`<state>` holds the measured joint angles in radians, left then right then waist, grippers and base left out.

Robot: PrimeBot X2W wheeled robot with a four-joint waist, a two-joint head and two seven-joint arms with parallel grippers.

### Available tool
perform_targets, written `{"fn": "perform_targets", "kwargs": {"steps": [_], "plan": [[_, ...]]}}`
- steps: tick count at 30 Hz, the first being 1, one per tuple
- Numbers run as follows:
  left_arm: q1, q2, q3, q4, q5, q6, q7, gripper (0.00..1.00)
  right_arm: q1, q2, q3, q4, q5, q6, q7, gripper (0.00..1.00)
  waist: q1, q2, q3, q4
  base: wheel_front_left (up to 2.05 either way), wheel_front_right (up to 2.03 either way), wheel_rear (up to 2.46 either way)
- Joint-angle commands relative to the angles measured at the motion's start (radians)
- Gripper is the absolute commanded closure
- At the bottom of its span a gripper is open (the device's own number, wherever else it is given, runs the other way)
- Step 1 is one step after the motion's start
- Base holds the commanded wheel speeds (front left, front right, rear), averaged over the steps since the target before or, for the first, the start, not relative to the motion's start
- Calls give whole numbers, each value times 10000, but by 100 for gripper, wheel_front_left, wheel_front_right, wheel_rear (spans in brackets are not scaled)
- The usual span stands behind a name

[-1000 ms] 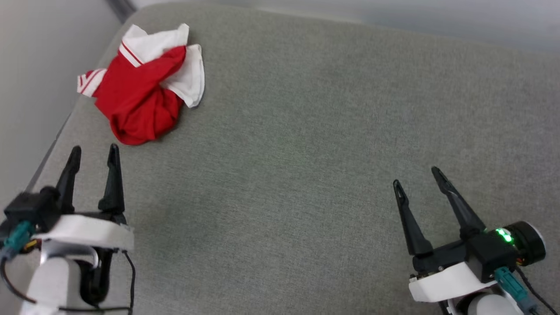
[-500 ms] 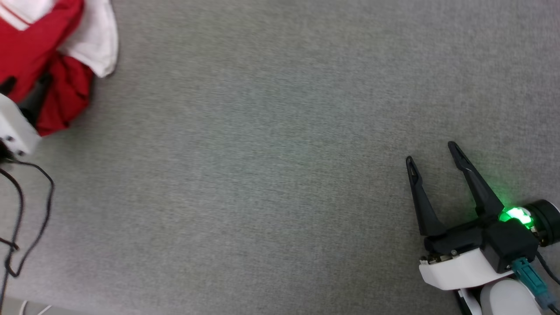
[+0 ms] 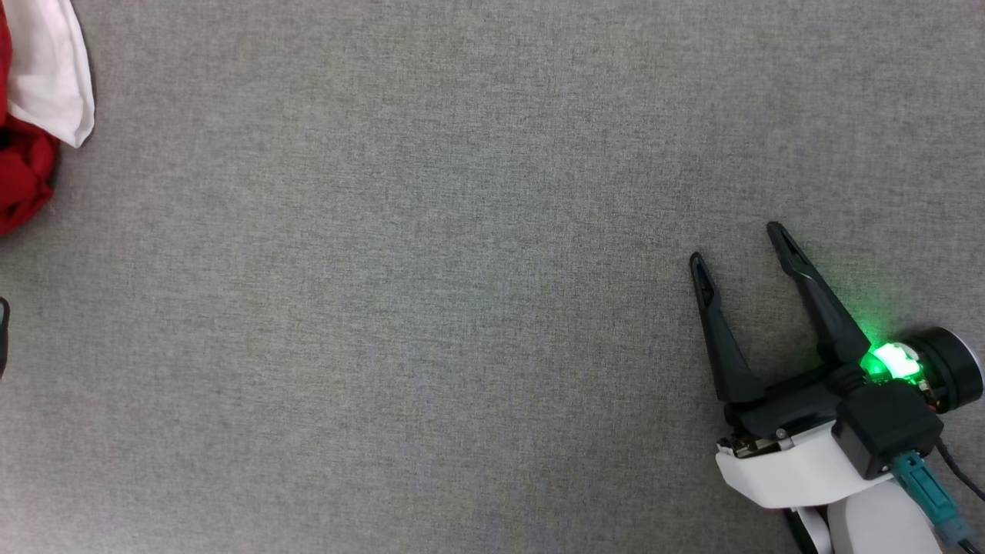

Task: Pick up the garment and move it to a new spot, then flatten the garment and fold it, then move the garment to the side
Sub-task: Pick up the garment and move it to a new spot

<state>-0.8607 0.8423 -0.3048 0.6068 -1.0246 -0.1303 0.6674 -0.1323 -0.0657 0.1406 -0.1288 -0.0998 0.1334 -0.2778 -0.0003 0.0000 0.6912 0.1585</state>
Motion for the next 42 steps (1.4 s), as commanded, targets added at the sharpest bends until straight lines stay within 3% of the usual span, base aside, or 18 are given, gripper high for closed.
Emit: {"fn": "perform_targets", "kwargs": {"steps": [1,10,15,25,34,42], "plan": [[263,-322,-312,110,-102,7,109,100,229,-279,-390,933,-26,-48,238,0,3,0,-48,1,0,0,0],[335,15,-294,-76,-567,10,-1786,100,323,-130,-202,976,93,-36,179,0,3,0,-1353,-21,0,0,0],[444,293,-459,-865,-810,10,-2936,100,343,-14,-143,1205,265,-31,123,0,3,0,-2561,-48,0,0,0],[803,798,-1196,-3062,-756,9,-4232,100,666,155,-163,1581,668,-31,123,0,3,0,-4444,-387,0,0,0],[965,122,-2100,-4743,245,95,-4919,100,868,164,-256,1574,1053,-31,124,0,3,0,-5164,-994,0,0,0],[1369,-1443,-3524,-5764,1882,1011,-5526,100,922,165,-480,1386,1172,-30,124,0,3,0,-5303,-1840,0,0,0]]}}
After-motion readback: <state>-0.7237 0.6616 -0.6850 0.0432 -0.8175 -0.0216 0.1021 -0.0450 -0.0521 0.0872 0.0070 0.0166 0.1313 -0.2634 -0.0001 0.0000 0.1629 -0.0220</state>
